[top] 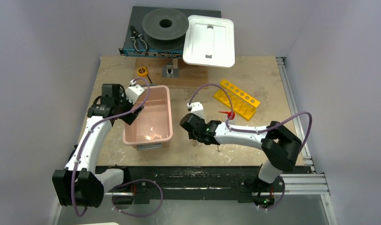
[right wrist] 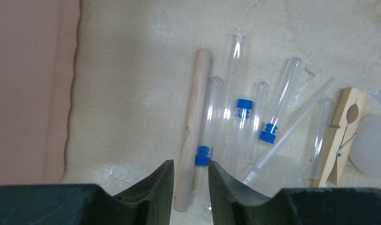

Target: Organize the chemistry lab equipment

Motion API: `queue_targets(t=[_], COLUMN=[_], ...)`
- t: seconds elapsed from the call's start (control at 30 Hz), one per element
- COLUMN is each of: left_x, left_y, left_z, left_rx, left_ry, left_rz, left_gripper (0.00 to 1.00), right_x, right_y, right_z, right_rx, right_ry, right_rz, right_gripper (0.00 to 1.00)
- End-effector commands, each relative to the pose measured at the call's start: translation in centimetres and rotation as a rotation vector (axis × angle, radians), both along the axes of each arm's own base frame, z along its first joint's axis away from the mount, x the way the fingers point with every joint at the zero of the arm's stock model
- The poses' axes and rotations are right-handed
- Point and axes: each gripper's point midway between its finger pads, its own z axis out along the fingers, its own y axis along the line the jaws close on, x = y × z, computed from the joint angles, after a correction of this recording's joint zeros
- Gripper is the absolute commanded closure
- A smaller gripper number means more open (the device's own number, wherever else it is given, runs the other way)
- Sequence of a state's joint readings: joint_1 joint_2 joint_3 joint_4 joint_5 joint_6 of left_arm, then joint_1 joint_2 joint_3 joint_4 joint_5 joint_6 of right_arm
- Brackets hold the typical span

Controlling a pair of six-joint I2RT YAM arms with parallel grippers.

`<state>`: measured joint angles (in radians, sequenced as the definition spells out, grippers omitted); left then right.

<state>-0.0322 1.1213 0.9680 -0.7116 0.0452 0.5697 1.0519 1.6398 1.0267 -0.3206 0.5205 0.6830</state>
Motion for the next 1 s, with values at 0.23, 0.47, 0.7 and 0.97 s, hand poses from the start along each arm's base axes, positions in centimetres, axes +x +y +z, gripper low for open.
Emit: queue_targets(t=[0.23, 0.47, 0.7, 0.97], left_x=[3.3, 3.4, 1.6, 0.5], left_y=[3.7, 3.2, 0.0, -1.8], left_z=[3.0, 4.5, 6.8, 8.1], left_rx=[0.180, 0.131, -0.050, -0.143], left_ry=[-0.143, -0.169, -0.165, -0.162], left_rz=[0.071, 0.089, 0.042, -0.005], left_gripper=[0.00, 0.00, 0.00, 0.00], right_x=[3.1, 4.9, 5.3, 5.4], right_y=[-2.1, -1.8, -1.4, -1.1], right_z=[0.3, -0.3, -2.2, -3.0], right_rx=[0.060, 0.042, 0.021, 0.012], right_ry=[-0.025, -0.021, 0.004, 0.018], right_rz=[-0.105, -0.099, -0.096, -0.101], right_gripper=[0.71, 0.75, 0.78, 0.77])
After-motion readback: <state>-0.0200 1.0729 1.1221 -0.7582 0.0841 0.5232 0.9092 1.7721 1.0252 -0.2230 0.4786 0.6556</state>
